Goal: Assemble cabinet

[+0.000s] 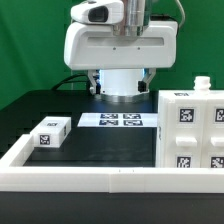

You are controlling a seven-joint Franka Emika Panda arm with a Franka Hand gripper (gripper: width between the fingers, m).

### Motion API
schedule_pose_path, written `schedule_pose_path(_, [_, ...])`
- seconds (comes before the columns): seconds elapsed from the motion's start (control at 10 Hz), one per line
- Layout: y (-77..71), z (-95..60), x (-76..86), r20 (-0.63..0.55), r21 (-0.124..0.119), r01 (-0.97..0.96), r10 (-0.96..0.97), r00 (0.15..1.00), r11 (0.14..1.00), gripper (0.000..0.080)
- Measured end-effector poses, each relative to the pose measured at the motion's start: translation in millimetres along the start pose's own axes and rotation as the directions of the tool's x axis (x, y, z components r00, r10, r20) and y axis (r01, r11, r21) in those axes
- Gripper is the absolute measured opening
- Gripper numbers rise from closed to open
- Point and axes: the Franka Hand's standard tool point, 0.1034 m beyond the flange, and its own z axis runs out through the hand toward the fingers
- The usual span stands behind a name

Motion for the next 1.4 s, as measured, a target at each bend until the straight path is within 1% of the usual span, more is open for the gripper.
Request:
schedule_pose_path(0.2, [2.7, 1.0, -1.8, 0.001, 0.001, 0.003, -0.003, 1.0, 1.0, 0.0797])
schedule_pose_path(0.3, [24.5, 11.9, -22.6, -0.019, 0.044, 0.01, -0.009, 1.0, 0.999, 0.0797])
schedule_pose_path(0.4, [51.5, 22.2, -45.0, -0.01, 0.065, -0.007, 0.007, 1.0, 0.998, 0.0797])
schedule_pose_path(0.5, [64.4, 31.2, -58.3, -0.001, 0.072, -0.051, 0.051, 0.999, 0.996, 0.0797])
schedule_pose_path(0.6, [73.6, 38.6, -68.1, 0.014, 0.076, -0.075, 0.074, 0.997, 0.994, 0.0797])
schedule_pose_path(0.7, [84.0, 41.4, -76.3, 0.018, 0.076, -0.074, 0.072, 0.997, 0.994, 0.0797])
schedule_pose_path(0.8, [88.2, 41.7, -79.6, 0.02, 0.075, -0.082, 0.081, 0.997, 0.994, 0.0797])
schedule_pose_path(0.9, [84.9, 41.6, -77.1, 0.019, 0.075, -0.073, 0.072, 0.997, 0.995, 0.0797])
schedule_pose_path(1.3, [85.0, 41.7, -77.3, 0.019, 0.075, -0.072, 0.071, 0.997, 0.995, 0.0797])
schedule_pose_path(1.4, [86.1, 43.0, -78.7, 0.016, 0.072, -0.079, 0.078, 0.997, 0.994, 0.0797])
